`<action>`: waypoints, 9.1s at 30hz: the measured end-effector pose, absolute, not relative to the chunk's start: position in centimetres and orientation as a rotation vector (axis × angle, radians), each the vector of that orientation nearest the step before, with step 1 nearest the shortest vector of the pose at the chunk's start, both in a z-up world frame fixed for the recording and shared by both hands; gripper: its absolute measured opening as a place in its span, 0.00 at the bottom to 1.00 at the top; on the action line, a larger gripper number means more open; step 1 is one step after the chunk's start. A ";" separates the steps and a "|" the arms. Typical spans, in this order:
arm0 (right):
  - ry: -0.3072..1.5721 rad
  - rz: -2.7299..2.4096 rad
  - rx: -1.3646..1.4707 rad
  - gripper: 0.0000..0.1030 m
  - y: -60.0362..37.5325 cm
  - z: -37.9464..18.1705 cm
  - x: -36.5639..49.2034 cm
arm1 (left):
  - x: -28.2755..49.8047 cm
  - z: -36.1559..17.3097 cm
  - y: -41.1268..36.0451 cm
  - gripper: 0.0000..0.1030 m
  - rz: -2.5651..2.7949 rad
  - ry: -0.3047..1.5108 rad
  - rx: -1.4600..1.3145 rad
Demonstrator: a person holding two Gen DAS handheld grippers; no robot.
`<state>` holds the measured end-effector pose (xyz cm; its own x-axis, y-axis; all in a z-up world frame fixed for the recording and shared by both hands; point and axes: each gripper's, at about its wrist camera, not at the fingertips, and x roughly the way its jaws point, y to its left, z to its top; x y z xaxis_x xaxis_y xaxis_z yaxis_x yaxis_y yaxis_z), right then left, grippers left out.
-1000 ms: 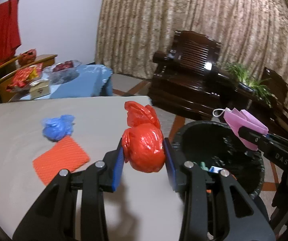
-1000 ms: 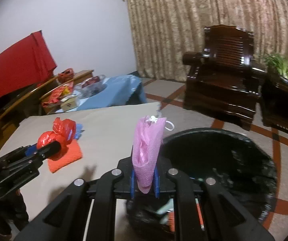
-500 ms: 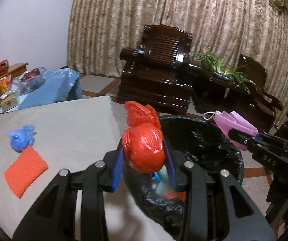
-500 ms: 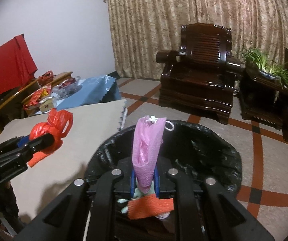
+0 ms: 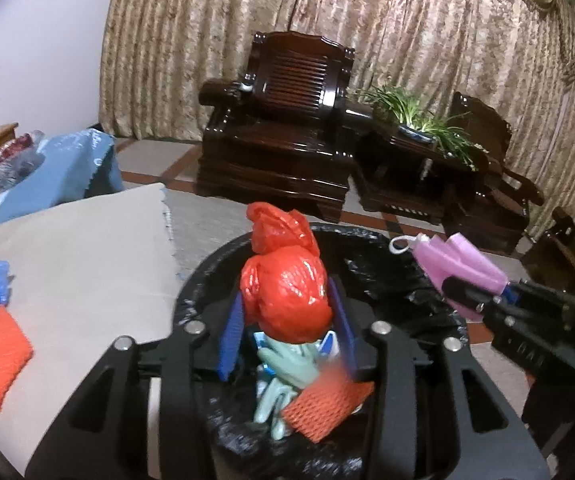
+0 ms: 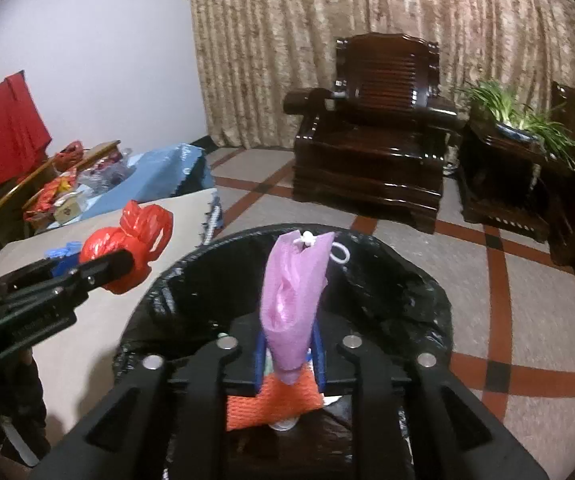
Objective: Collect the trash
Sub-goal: 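Carry the red and pink bags over the black bin and release both, then move both open tools back over the table toward the orange foam sheet, then grasp the orange foam sheet with the right tool, then lift the orange foam sheet with the right tool while the left tool grasps the blue bag, then carry the orange sheet and blue bag with both tools toward the black bin, then release the orange sheet and blue bag into the black bin with both tools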
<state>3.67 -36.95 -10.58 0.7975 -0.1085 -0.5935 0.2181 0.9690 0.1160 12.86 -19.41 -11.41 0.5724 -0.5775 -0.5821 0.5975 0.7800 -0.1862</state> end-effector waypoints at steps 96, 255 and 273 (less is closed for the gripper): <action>0.819 0.481 -0.103 0.34 4.4 -21.5 22.2 | 16.8 -20.9 25.5 0.90 0.215 0.799 -0.167; 0.514 -0.154 0.140 0.24 -30.8 -4.0 1.9 | 8.0 -5.0 -10.3 0.36 -0.494 0.576 0.054; 0.591 -0.272 0.169 0.24 -36.6 -7.7 1.5 | 10.5 -9.8 -18.3 0.37 -0.641 0.628 0.113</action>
<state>1.54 -36.63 -7.67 0.7964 -0.2041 -0.5694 0.2999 0.9507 0.0788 10.55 -18.25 -9.79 0.6237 -0.5244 -0.5797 0.5905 0.8020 -0.0901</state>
